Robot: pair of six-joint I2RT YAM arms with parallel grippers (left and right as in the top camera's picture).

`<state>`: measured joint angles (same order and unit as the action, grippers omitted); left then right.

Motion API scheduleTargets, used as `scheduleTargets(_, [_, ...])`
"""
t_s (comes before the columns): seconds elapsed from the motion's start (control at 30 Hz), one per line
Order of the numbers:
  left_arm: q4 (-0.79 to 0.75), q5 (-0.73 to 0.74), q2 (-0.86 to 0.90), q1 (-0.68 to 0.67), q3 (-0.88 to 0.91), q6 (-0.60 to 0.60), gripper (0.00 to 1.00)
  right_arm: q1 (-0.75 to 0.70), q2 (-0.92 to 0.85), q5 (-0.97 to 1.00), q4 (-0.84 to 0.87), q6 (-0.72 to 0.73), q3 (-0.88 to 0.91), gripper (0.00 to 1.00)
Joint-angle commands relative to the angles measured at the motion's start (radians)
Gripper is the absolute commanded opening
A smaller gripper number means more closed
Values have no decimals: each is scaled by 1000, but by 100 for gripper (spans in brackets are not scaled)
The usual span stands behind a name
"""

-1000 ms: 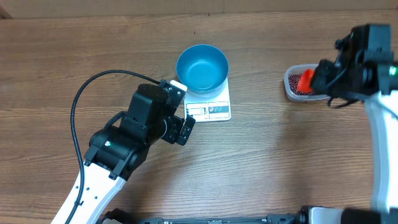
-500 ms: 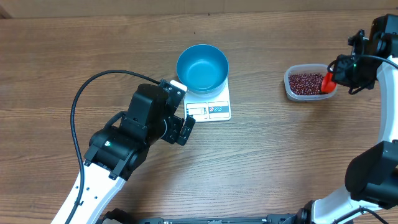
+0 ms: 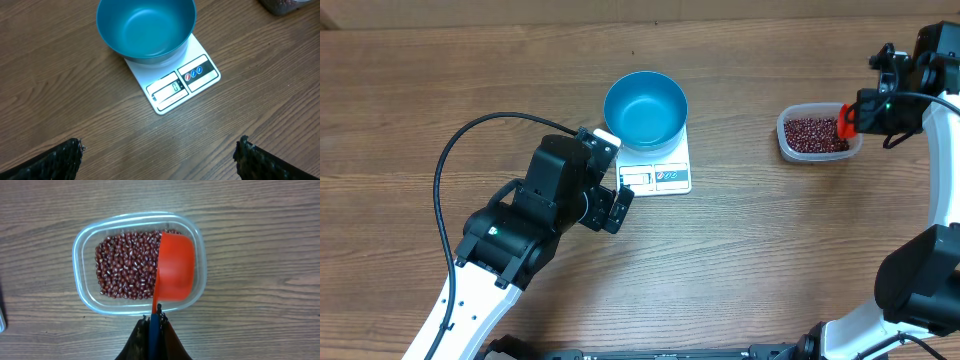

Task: Scoop item into bowl and weigh 150g on scale
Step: 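Move the orange cup with the right gripper over the bean tub, then dip the orange cup into the red beans and scoop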

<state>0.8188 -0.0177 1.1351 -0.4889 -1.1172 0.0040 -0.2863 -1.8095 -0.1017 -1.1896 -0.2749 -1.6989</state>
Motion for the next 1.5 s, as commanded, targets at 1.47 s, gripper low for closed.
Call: scheduleTargets(1.47, [-3, 15, -10, 6, -13, 15, 99, 47, 11, -260, 257, 5, 364, 4])
